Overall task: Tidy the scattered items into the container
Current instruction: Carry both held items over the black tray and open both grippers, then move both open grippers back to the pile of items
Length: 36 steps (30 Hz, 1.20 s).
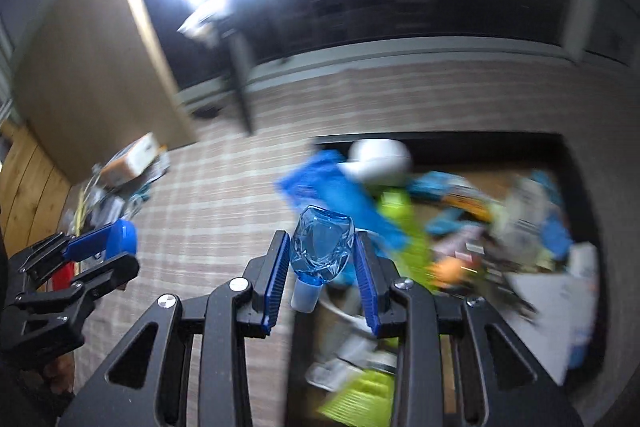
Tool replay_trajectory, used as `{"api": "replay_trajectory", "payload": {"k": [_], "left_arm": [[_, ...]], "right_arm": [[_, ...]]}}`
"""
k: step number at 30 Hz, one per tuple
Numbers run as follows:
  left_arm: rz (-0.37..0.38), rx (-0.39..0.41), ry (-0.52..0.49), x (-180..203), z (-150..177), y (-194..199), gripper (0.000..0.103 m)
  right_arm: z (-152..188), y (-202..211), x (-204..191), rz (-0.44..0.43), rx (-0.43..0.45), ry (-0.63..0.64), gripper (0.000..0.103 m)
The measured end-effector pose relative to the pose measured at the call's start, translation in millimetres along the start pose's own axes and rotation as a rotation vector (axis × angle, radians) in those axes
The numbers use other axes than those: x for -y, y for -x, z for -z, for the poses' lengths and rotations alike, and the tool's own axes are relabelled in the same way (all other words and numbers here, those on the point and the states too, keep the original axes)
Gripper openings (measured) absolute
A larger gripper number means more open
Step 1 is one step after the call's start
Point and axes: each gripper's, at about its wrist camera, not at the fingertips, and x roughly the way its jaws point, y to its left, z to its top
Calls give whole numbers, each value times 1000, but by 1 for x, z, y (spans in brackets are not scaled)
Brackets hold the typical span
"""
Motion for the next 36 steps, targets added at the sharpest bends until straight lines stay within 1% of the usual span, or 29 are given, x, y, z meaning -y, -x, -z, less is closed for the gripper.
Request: {"api": "replay_trajectory", "payload": {"k": [5,9,10,11,12,13,15,16,21,27,32,36], "left_arm": [[57,6,-73,53,-9,-7,47],[87,17,-121,86,-15,-7,48],[88,21,-129,93,-17,-7,50],[90,26,-136,100,-18,-7,63],[94,32,-144,105,-19,-5,79],[100,44,-153,109,-19,-2,80],[87,59,-180,116,-20,-1,80],[77,61,-190,118,-20,-2,80],[50,56,-182,109,-18,-1,78],[13,49,-132,83,-14,0,78],[-22,49,-74,51,-11,3,78],[-61,45,-30,18,-7,7,78]], "right_arm": [[13,29,57,87,34,-84,32],[21,43,85,133,48,-131,32],[22,46,90,139,56,-138,36],[21,49,94,148,64,-145,42],[21,52,97,163,73,-153,63],[20,56,100,179,89,-164,78],[21,65,103,176,130,-181,78],[20,68,104,169,135,-187,78],[16,69,99,172,146,-177,78],[15,52,79,131,118,-129,78],[14,38,53,113,104,-67,78],[11,25,23,82,88,-7,78]]}}
